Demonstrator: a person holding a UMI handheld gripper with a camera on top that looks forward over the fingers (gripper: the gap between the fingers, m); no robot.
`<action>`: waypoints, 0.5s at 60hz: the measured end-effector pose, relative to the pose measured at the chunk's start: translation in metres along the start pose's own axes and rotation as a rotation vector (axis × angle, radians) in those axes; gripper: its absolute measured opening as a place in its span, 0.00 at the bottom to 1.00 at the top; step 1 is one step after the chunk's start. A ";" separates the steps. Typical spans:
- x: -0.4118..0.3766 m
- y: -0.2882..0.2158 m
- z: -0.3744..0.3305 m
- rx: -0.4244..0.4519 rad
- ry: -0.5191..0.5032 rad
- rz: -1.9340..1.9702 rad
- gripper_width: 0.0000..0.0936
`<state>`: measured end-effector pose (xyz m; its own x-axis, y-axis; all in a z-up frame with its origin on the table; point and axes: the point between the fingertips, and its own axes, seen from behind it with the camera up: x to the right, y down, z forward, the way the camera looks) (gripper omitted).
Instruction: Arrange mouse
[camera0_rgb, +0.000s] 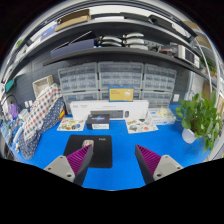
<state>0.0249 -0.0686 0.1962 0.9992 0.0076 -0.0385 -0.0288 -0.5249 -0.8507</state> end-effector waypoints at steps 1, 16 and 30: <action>0.005 0.002 -0.006 0.002 -0.005 -0.007 0.91; 0.048 0.038 -0.066 0.008 -0.060 -0.045 0.91; 0.069 0.046 -0.094 0.022 -0.069 -0.033 0.91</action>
<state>0.0951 -0.1719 0.2037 0.9954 0.0839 -0.0457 0.0029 -0.5044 -0.8635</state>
